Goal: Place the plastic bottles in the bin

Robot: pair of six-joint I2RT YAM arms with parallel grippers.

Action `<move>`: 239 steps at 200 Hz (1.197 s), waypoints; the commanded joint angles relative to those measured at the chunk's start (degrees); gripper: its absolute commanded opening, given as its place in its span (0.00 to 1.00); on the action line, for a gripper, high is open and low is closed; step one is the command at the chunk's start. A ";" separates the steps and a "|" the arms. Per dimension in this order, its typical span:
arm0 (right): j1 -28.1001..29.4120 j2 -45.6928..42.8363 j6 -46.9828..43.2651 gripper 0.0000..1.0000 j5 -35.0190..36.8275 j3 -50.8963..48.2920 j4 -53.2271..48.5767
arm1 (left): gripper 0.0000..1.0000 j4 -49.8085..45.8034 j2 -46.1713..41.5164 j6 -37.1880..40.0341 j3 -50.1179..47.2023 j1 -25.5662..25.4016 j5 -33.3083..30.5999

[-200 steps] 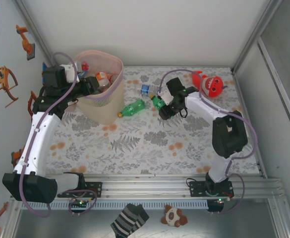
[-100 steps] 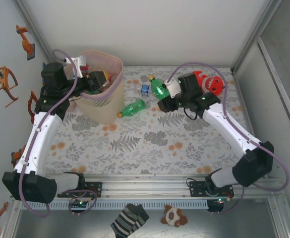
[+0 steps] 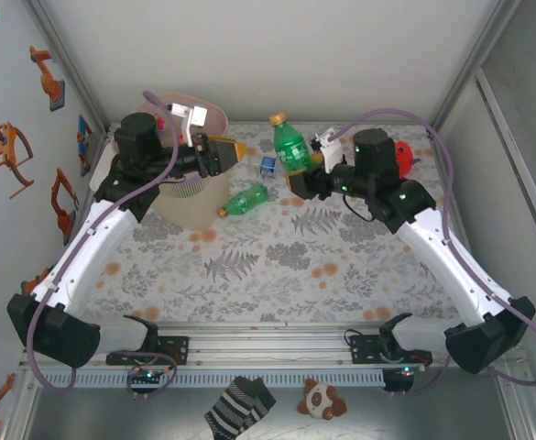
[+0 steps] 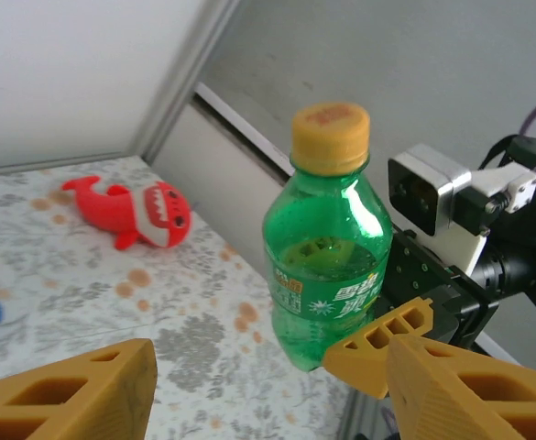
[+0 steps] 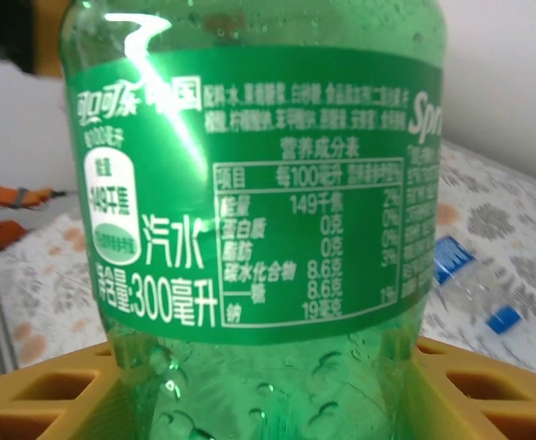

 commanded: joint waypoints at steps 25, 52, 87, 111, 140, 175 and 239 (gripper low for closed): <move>0.87 -2.19 4.65 0.48 -6.94 2.78 6.87 | 0.75 7.24 3.19 0.28 4.04 -7.04 5.29; 1.14 -2.97 6.77 0.49 -9.79 2.51 9.39 | 0.78 8.95 3.64 1.78 4.89 -9.62 6.67; 1.58 -3.76 10.25 0.49 -14.97 1.22 14.08 | 0.79 12.49 3.96 0.69 5.41 -11.34 7.11; 2.17 -4.03 12.14 0.49 -17.93 0.51 16.89 | 0.79 13.78 4.27 0.05 5.84 -11.81 6.81; 3.13 -4.06 12.72 0.49 -19.14 0.66 17.47 | 0.77 16.64 4.11 -1.08 5.56 -11.99 5.91; 3.94 -3.78 13.08 0.49 -20.12 0.92 17.24 | 0.73 21.76 4.06 -2.83 4.92 -11.97 6.06; 4.39 -3.96 12.86 0.49 -20.49 1.19 16.61 | 0.75 27.63 4.54 -5.80 4.74 -11.96 7.38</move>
